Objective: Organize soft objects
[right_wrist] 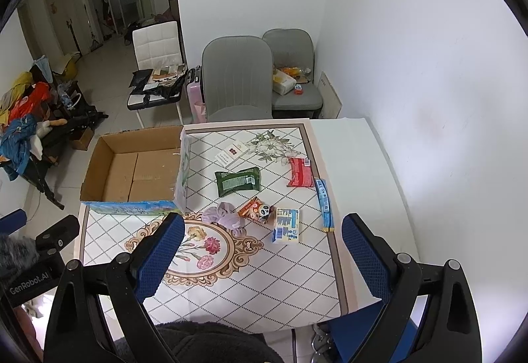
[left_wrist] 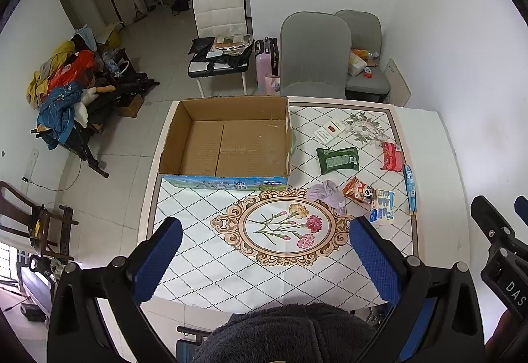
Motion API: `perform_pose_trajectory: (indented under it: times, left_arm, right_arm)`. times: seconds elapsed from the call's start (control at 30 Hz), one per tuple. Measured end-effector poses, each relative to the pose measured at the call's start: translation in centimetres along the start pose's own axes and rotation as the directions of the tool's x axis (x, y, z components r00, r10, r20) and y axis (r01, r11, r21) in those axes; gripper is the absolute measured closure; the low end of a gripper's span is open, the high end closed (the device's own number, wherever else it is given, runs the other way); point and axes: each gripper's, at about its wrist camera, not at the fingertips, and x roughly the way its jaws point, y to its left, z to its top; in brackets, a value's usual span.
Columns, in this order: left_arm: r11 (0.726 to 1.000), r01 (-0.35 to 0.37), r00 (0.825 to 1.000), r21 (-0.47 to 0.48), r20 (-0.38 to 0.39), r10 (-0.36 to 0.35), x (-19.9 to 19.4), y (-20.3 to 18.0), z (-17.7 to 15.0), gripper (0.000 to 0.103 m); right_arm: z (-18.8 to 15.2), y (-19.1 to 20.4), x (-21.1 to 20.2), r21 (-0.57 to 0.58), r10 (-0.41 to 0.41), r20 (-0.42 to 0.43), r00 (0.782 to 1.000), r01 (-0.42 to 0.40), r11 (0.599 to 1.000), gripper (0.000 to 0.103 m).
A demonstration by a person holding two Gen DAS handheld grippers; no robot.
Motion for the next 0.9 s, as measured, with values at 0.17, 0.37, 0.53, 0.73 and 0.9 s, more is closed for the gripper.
perform_pose_trajectory:
  times: [0.17,0.37,0.53,0.73,0.9]
  left_arm:
    - [1.000,0.002,1.000,0.006,0.006,-0.002,-0.13,-0.11,0.12,0.000]
    - [1.000,0.006,1.000,0.007,0.007,-0.006,-0.25,0.00,0.13,0.000]
    - [1.000,0.004,1.000,0.006,0.009,-0.004,-0.20,-0.06,0.20,0.000]
    - [1.000,0.005,1.000,0.008,0.008,-0.005,-0.25,-0.05,0.31,0.000]
    - [1.000,0.008,1.000,0.007,0.009,-0.008,-0.25,-0.03,0.30,0.000]
  right_arm:
    - [0.01,-0.27,0.10,0.004,-0.001,0.003,1.000,0.001,1.000,0.005]
    - [-0.02,-0.23,-0.07,0.004,-0.004,0.008,1.000,0.004,1.000,0.005]
    - [0.07,-0.29,-0.18,0.004,-0.005,0.010,1.000,0.005,1.000,0.005]
    - [0.13,-0.49,-0.30,0.002,-0.001,0.009,1.000,0.001,1.000,0.005]
    - [0.06,-0.54,-0.34,0.001,-0.002,0.007,1.000,0.002,1.000,0.005]
